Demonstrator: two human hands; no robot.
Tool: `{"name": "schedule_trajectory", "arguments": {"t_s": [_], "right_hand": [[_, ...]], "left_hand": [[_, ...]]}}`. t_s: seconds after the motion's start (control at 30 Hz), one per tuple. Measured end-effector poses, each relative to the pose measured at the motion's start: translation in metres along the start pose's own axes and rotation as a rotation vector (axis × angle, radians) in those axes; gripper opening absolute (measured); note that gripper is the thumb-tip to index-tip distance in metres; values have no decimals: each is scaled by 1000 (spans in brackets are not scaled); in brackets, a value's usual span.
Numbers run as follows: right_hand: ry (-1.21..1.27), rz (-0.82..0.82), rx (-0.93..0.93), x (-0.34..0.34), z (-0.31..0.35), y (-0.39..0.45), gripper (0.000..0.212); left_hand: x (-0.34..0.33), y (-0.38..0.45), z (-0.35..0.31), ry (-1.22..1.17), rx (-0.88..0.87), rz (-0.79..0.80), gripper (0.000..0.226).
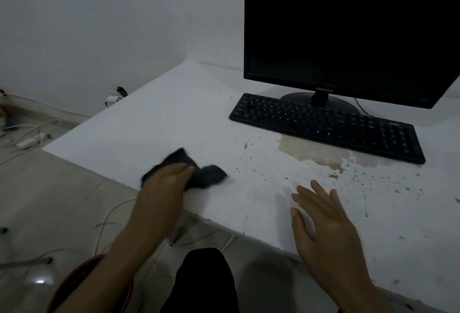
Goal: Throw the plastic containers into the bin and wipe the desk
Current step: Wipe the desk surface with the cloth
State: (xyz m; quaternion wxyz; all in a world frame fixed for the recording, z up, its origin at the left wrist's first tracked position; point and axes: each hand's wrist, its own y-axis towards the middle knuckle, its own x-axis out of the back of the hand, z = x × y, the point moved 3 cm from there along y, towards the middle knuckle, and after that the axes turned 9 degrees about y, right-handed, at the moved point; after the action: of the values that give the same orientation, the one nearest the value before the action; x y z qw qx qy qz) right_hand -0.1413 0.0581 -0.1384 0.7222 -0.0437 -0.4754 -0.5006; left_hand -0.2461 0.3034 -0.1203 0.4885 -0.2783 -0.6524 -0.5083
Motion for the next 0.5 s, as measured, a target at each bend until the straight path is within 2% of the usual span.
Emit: {"name": "schedule_trajectory", "arguments": {"t_s": [0.1, 0.17, 0.3, 0.37, 0.43, 0.5], "right_hand": [[-22, 73, 16, -6, 9, 18, 37], [-25, 144, 34, -11, 17, 36, 35], [-32, 316, 9, -30, 24, 77, 38], [-83, 357, -24, -38, 26, 96, 36], [-117, 384, -60, -45, 24, 109, 34], [-120, 386, -78, -47, 21, 116, 36]], "left_hand": [[-2, 19, 37, -64, 177, 10, 26], [-5, 26, 37, -163, 209, -25, 23], [-4, 17, -6, -250, -107, -26, 27], [-8, 23, 4, -238, -163, -53, 27], [-11, 38, 33, -174, -64, -33, 24], [-15, 48, 69, -57, 111, -16, 25]]}}
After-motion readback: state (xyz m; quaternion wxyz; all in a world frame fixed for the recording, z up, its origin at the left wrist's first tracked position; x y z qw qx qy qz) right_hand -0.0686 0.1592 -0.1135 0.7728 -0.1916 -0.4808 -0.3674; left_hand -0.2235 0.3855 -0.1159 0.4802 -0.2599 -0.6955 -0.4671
